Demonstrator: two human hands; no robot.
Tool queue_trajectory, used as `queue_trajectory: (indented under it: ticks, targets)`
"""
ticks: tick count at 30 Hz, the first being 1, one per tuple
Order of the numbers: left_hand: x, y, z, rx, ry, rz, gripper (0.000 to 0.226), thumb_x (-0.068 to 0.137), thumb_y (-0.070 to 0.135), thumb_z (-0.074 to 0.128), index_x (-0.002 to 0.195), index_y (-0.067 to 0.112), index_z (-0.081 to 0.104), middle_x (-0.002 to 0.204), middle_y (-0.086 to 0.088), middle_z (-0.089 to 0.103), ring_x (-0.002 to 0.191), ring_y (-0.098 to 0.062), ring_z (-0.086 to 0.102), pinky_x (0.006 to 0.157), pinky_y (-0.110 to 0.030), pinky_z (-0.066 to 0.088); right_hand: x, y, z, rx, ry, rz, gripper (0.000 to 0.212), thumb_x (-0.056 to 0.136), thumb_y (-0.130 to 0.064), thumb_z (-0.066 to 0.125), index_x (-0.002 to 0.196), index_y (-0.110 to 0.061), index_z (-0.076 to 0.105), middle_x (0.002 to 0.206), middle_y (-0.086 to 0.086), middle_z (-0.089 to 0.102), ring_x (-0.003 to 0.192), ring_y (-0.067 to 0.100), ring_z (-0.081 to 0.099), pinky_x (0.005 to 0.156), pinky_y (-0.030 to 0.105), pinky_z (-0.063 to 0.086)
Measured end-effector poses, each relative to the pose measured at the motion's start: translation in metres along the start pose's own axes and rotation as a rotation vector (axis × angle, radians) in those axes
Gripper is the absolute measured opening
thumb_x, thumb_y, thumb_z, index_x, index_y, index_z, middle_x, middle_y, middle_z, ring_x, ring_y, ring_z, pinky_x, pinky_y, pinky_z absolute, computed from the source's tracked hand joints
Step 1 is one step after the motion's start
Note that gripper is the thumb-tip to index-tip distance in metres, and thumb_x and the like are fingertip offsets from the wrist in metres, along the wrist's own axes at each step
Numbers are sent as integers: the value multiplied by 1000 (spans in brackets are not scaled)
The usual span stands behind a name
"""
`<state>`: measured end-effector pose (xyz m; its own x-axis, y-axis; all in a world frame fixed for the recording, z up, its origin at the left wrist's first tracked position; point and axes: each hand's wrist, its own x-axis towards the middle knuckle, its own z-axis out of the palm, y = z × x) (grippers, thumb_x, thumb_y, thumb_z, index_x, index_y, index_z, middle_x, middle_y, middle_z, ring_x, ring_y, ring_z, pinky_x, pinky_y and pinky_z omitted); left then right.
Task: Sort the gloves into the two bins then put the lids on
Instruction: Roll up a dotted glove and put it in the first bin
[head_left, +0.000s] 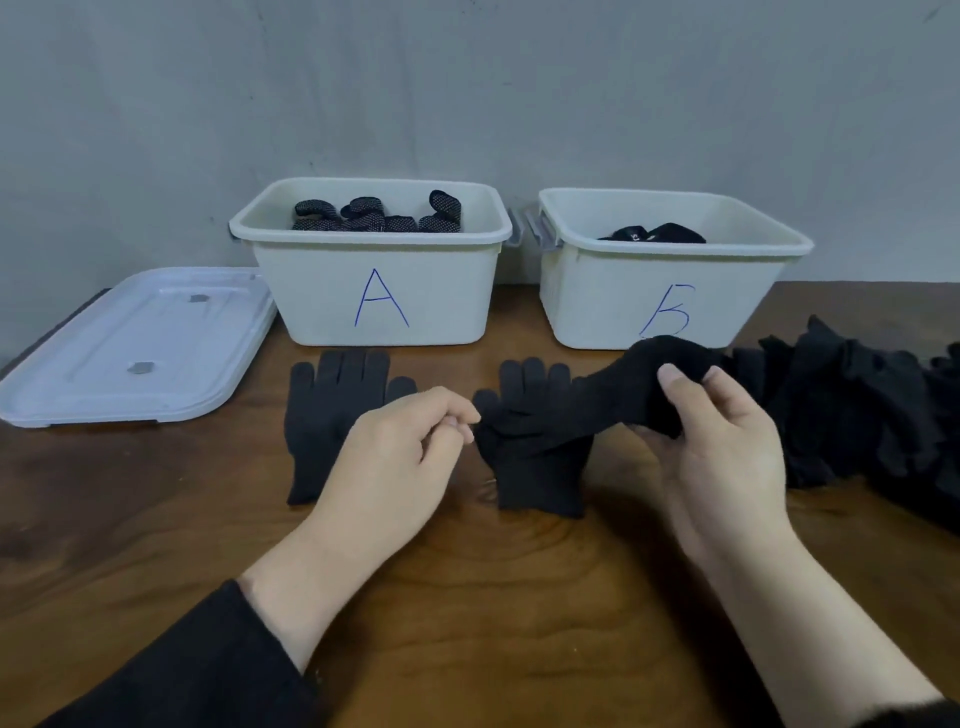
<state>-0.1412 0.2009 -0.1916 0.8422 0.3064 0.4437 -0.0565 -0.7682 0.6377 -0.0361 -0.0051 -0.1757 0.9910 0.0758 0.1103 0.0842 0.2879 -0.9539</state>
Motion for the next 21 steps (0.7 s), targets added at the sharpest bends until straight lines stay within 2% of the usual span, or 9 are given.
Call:
queue_trajectory:
  ticks: [3, 5, 7, 9, 10, 12, 14, 18, 21]
  targets:
    - [3, 0, 5, 121, -186, 98, 31, 98, 12, 49, 112, 27, 71, 109, 20, 65, 106, 3, 55, 96, -12, 42, 11, -18, -4, -6, -27, -39, 18, 103, -15, 56, 109, -14, 73, 107, 6, 76, 105, 28, 72, 82, 41, 59]
    - [4, 0, 10, 211, -345, 155, 35, 100, 14, 46, 124, 29, 68, 132, 19, 57, 124, 3, 43, 110, -14, 24, 20, -34, -7, -100, -99, -74, 22, 105, -16, 51, 113, -15, 72, 111, 9, 75, 105, 29, 72, 84, 44, 59]
    - [5, 1, 13, 267, -439, 155, 39, 102, 17, 43, 132, 31, 63, 143, 19, 47, 133, -1, 32, 113, -19, 14, 30, -52, -6, -230, -179, -118, 27, 106, -11, 45, 113, -12, 71, 108, 13, 76, 101, 31, 73, 86, 51, 59]
    - [6, 1, 13, 289, -480, 143, 41, 104, 17, 40, 135, 33, 61, 144, 20, 45, 131, -2, 28, 113, -20, 13, 39, -71, -3, -404, -263, -211, 32, 102, -8, 43, 104, -13, 74, 103, 11, 77, 98, 33, 73, 89, 54, 57]
    - [6, 2, 13, 296, -493, 145, 41, 104, 18, 39, 136, 34, 60, 143, 21, 44, 129, -2, 27, 112, -21, 13, 44, -80, -1, -492, -312, -250, 35, 100, -7, 43, 99, -17, 76, 99, 7, 78, 94, 30, 74, 86, 52, 58]
    - [6, 2, 11, 292, -513, 140, 42, 104, 18, 38, 135, 36, 60, 141, 21, 44, 127, -2, 27, 110, -20, 14, 53, -95, 6, -613, -416, -262, 39, 99, -3, 45, 88, -23, 77, 86, 0, 77, 80, 20, 73, 72, 40, 58]
    - [5, 1, 11, 255, -485, 112, 41, 104, 16, 39, 132, 35, 62, 136, 21, 47, 123, -4, 33, 107, -18, 19, 63, -109, 15, -699, -487, -240, 32, 98, -3, 51, 88, -22, 73, 82, 3, 74, 74, 16, 69, 68, 32, 55]
    - [6, -3, 9, 112, -263, 32, 37, 99, 6, 44, 115, 26, 71, 120, 17, 59, 111, -4, 50, 106, -25, 37, 76, -124, 35, -887, -517, -205, 13, 95, -8, 63, 93, -17, 73, 87, 6, 76, 78, 16, 71, 75, 32, 59]
    - [7, -5, 6, 83, -117, -35, 34, 98, 6, 45, 107, 25, 72, 110, 15, 61, 103, -4, 55, 98, -22, 44, 79, -124, 50, -1036, -498, -215, 10, 94, -12, 65, 96, -16, 74, 91, 7, 77, 78, 17, 71, 67, 20, 58]
